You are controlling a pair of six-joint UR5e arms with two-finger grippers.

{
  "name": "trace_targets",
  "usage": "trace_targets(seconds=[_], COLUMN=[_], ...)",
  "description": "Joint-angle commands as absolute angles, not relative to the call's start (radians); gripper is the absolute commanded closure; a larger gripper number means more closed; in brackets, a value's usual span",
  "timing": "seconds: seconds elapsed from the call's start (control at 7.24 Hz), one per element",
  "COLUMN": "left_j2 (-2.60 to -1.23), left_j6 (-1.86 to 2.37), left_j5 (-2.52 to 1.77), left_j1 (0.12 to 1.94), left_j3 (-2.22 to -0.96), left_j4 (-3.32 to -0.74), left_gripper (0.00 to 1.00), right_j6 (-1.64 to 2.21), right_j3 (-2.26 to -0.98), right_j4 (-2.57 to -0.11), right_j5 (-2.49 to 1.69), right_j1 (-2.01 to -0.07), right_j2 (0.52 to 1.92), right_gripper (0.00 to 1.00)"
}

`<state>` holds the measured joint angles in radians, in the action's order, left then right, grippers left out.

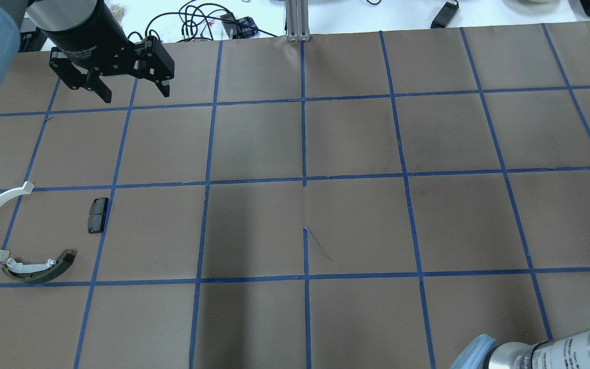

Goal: Place bearing gear from tray to pile

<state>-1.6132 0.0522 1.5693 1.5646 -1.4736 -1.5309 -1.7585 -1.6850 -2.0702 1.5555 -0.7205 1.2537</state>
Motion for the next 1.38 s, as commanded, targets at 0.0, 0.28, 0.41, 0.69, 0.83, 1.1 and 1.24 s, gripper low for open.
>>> trace_targets(seconds=[0.0,0.28,0.41,0.69,0.83,1.1,1.24], left_j2=[-1.614,-1.614,-1.612,-1.614,-1.612,-1.611,-1.612], left_j6=[0.052,0.052,0.052,0.054,0.054,0.054,0.054], left_j5=[1.569,1.569,1.569,1.569,1.569,1.568,1.568], left_j1=[1.565,1.565,1.565,1.565,1.565,1.565,1.565], left_j3=[-1.473,-1.474,-1.476,-1.473,-1.473,-1.474,-1.473], left_j4=[-1.531,-1.531,-1.531,-1.531,-1.531,-1.531,-1.531], left_gripper=[0.00,0.00,0.00,0.00,0.00,0.00,0.00], right_j6=[-1.913,-1.905,-1.911,-1.898,-1.870,-1.842,-1.842], right_j3=[-1.680,-1.674,-1.675,-1.677,-1.683,-1.690,-1.690], right_j4=[-2.100,-2.114,-2.165,-2.174,-2.174,-2.172,-2.171], right_j5=[1.563,1.563,1.566,1.568,1.574,1.609,1.609], right_j1=[-0.703,-0.701,-0.701,-0.701,-0.701,-0.701,-0.701], right_j2=[1.186,1.116,1.089,1.065,1.062,1.054,1.042], right_gripper=[0.04,0.05,0.11,0.28,0.38,0.41,0.41])
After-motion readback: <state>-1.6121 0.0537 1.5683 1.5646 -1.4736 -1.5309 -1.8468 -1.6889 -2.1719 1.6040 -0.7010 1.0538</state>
